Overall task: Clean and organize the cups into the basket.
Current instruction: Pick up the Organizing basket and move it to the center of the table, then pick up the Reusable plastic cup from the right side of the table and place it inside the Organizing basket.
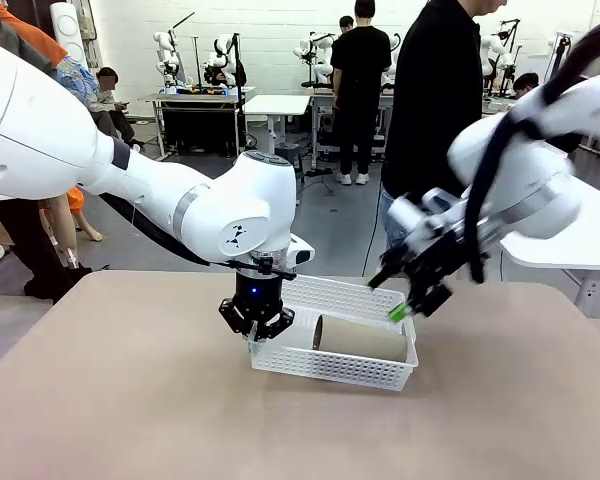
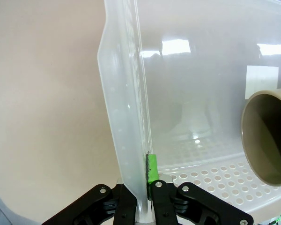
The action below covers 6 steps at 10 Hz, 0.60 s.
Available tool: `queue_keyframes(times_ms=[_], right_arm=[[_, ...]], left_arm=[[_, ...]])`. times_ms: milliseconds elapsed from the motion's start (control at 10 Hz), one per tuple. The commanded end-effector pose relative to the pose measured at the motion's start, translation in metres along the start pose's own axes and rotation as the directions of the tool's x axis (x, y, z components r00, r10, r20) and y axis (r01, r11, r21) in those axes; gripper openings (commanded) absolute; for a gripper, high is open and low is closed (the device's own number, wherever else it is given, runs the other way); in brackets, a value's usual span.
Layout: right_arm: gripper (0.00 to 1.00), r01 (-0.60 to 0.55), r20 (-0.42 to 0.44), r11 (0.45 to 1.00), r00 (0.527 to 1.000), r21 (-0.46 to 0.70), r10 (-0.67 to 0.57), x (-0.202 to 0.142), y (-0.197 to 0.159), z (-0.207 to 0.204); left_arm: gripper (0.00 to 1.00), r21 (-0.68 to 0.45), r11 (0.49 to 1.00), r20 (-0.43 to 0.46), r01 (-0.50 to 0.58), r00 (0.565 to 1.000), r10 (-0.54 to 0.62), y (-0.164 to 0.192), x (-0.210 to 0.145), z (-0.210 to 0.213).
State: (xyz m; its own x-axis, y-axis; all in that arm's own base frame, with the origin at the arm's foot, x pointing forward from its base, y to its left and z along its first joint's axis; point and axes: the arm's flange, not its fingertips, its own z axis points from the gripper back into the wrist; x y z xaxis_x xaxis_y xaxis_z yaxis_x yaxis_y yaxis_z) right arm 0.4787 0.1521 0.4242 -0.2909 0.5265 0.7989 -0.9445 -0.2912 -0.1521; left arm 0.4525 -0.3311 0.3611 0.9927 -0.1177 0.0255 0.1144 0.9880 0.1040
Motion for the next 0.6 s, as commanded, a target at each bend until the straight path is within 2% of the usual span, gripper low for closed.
queue_keyframes(times_ms=[0, 300, 500], right_arm=[[1.00, -0.102, 0.235, 0.991, 0.965, -0.090, 0.120, -0.023, 0.086, 0.095], [1.00, -0.047, 0.440, 0.968, 0.884, -0.246, 0.154, -0.102, 0.153, 0.180], [1.00, 0.048, 0.490, 0.958, 0.866, -0.284, 0.102, -0.143, 0.175, 0.203]], left_arm=[[0.00, 0.014, 1.000, -0.003, 0.015, 1.000, -0.015, -0.002, -0.002, -0.004], [0.00, 0.014, 1.000, -0.003, 0.015, 1.000, -0.015, -0.002, -0.002, -0.004], [0.00, 0.014, 1.000, -0.003, 0.015, 1.000, -0.015, -0.002, -0.002, -0.004]])
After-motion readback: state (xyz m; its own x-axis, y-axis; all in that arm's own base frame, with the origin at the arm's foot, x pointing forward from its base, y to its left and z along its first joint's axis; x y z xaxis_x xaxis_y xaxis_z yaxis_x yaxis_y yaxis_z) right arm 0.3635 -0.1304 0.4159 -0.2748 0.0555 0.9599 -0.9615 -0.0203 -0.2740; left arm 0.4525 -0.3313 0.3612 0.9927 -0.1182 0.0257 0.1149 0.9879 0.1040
